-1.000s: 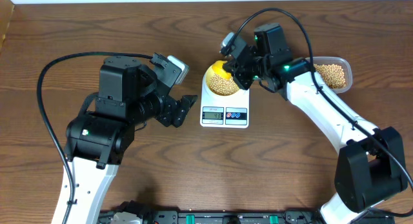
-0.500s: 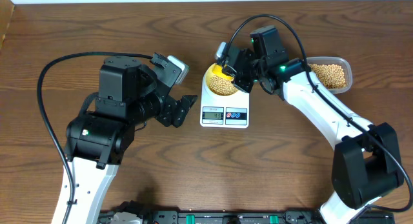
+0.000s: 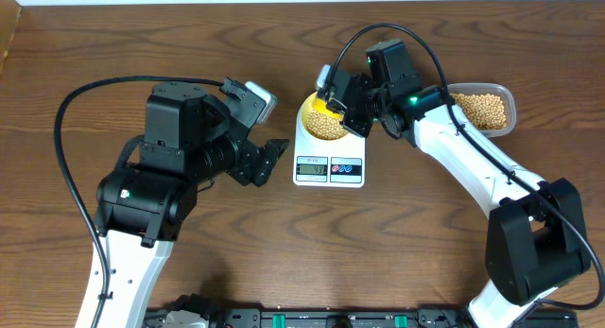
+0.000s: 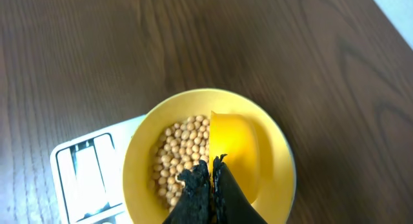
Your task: Scoop item into bowl and weigh 50g on scale
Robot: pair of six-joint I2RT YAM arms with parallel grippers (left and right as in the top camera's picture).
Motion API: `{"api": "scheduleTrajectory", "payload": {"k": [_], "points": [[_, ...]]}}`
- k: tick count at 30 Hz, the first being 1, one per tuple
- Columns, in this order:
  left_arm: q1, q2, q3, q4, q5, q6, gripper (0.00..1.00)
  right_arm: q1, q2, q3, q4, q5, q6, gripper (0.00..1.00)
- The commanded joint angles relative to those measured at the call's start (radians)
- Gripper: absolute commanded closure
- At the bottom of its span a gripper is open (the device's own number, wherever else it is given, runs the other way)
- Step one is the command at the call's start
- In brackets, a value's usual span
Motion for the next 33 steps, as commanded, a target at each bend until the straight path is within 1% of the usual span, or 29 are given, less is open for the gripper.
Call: {"api": "scheduleTrajectory", "payload": {"k": [1, 5, 13, 17, 24, 28, 33], "points": [[0.006, 0.0, -0.004, -0.001, 0.005, 0.009, 0.16, 0.005, 0.007, -0.003, -0.035, -0.003, -0.012, 0.99], [0.006, 0.0, -0.004, -0.001, 0.005, 0.009, 0.16, 0.005, 0.007, -0.003, -0.07, -0.005, -0.006, 0.99], [0.006, 0.0, -0.004, -0.001, 0.005, 0.009, 0.16, 0.005, 0.006, -0.003, -0.066, -0.064, 0.06, 0.99], [0.006, 0.0, -0.004, -0.001, 0.005, 0.009, 0.16, 0.003, 0.006, -0.003, -0.046, -0.066, 0.144, 0.99], [0.006, 0.0, -0.004, -0.001, 0.005, 0.009, 0.16, -0.017, 0.006, -0.003, -0.06, -0.162, 0.272, 0.99], [0.006, 0.0, -0.004, -0.001, 0.005, 0.009, 0.16, -0.031, 0.006, -0.003, -0.084, -0.227, 0.294, 0.99], [0.006, 0.0, -0.004, -0.001, 0.005, 0.009, 0.16, -0.055, 0.006, -0.003, -0.071, -0.229, 0.308, 0.99]]}}
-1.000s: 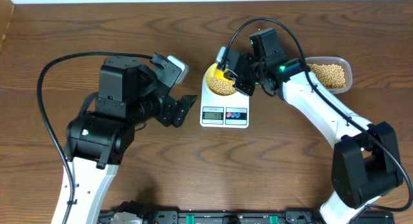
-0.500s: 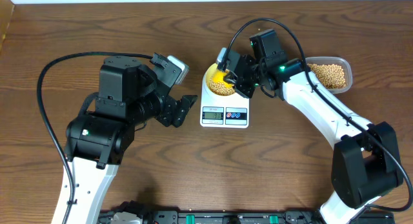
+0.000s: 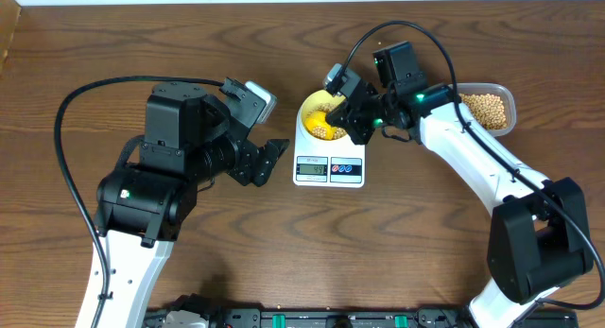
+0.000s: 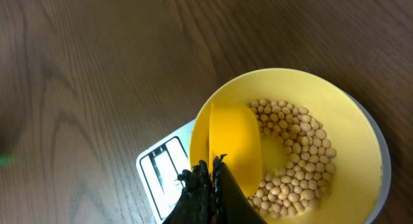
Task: Scoop item into bowl and weigh 50g on scale
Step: 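Hold the scoop tilted above the bowl, shaking soybeans out slowly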
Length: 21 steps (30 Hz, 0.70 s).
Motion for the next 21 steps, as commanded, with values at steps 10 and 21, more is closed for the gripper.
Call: {"api": "scheduleTrajectory", "payload": {"k": [10, 21], "points": [[0.006, 0.0, -0.004, -0.002, 0.005, 0.009, 0.16, -0.137, 0.006, 0.0, 0.093, -0.13, 0.212, 0.99], [0.006, 0.0, -0.004, -0.002, 0.005, 0.009, 0.16, -0.206, 0.006, 0.0, 0.157, -0.412, 0.254, 0.99]]}}
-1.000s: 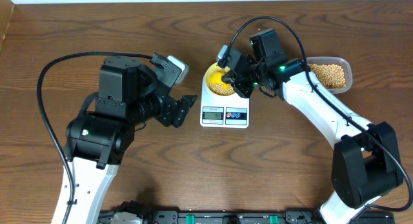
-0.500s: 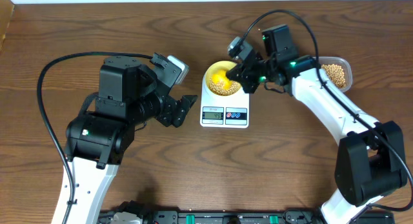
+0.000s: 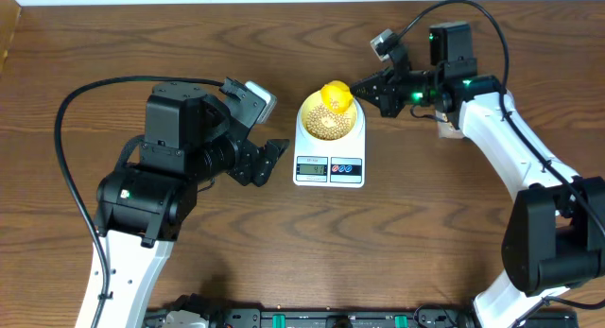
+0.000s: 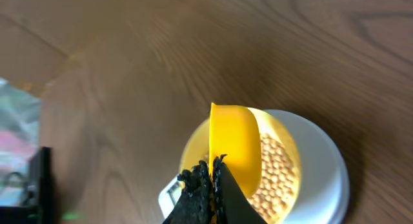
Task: Scoop item into bowl and weigh 50g on scale
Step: 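Hold the scoop tilted above the bowl, shaking soybeans out slowly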
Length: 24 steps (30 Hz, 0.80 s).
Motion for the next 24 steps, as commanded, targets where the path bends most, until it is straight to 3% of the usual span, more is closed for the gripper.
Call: {"api": "scheduleTrajectory", "payload": {"k": [1, 10, 20, 24], "points": [[0.006, 0.0, -0.004, -0.002, 0.005, 0.009, 0.16, -0.006, 0.006, 0.0, 0.005, -0.105, 0.021, 0.99], [0.006, 0.0, -0.004, -0.002, 0.005, 0.009, 0.16, -0.013, 0.006, 0.0, 0.009, -0.101, 0.092, 0.99], [0.006, 0.0, -0.004, -0.002, 0.005, 0.009, 0.16, -0.04, 0.006, 0.0, 0.011, -0.101, 0.091, 0.99], [0.006, 0.0, -0.004, -0.001, 0.005, 0.009, 0.16, -0.033, 0.006, 0.0, 0.011, -0.1, 0.021, 0.99]]}}
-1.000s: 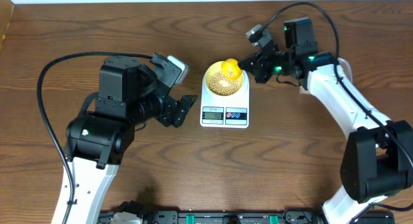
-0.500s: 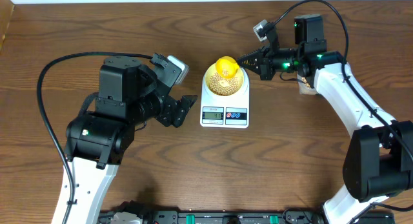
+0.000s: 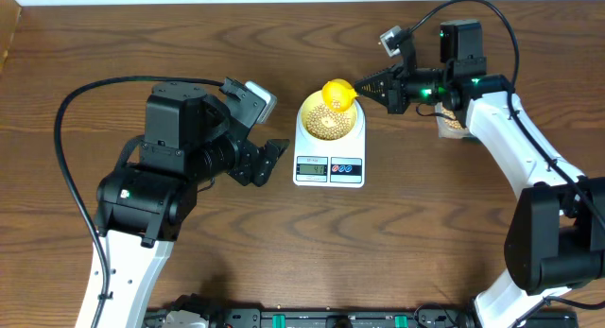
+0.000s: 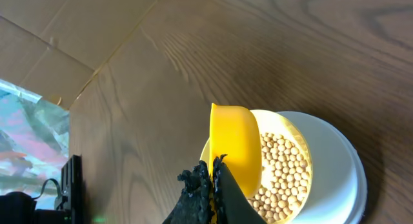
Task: Scoop item into bowl and weigh 50g on scale
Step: 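Hold the scoop tilted above the bowl, shaking soybeans out slowly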
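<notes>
A yellow bowl (image 3: pixel 325 123) holding soybeans (image 4: pixel 284 175) rests on the white scale (image 3: pixel 329 164) at the table's centre. My right gripper (image 3: pixel 371 85) is shut on a yellow scoop (image 3: pixel 337 92), which hangs over the bowl's far right rim; in the right wrist view the scoop (image 4: pixel 235 145) stands on edge and looks empty above the bowl (image 4: pixel 299 146). The right gripper (image 4: pixel 211 179) has its jaws pressed together on the scoop's handle. My left gripper (image 3: pixel 273 153) rests left of the scale with nothing between its fingers.
The bean container (image 3: pixel 452 121) at the right shows only as a sliver behind the right arm. The scale's display (image 3: pixel 311 167) faces the front. A table edge and floor clutter (image 4: pixel 26 133) appear in the right wrist view.
The right gripper with the scoop has shifted slightly to the right and back, staying over the bowl's far right rim. The left arm has not moved.
The scoop was down in the bowl among the beans, held by my right gripper. Then it lay at the bowl's left side with the beans spread out beside it. Later it was raised above the bowl's far rim, where it remains now, empty.
</notes>
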Robot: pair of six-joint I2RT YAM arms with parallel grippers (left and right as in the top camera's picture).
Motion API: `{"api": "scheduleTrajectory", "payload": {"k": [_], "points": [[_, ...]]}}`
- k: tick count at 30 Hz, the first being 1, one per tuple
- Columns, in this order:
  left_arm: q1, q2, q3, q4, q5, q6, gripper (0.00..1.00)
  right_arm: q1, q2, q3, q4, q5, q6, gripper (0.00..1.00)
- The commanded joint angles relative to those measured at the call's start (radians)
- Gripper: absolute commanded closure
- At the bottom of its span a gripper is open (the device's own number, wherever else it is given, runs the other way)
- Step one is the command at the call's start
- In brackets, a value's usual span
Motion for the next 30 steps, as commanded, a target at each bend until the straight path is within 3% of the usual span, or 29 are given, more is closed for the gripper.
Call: {"api": "scheduleTrajectory", "payload": {"k": [1, 14, 30], "points": [[0.006, 0.0, -0.004, -0.001, 0.005, 0.009, 0.16, 0.003, 0.006, 0.0, 0.002, -0.02, -0.064, 0.99], [0.006, 0.0, -0.004, -0.001, 0.005, 0.009, 0.16, 0.06, 0.006, -0.001, -0.003, 0.047, -0.279, 0.99], [0.006, 0.001, -0.004, -0.001, 0.005, 0.009, 0.16, 0.089, 0.007, -0.001, 0.0, 0.11, -0.306, 0.99]]}}
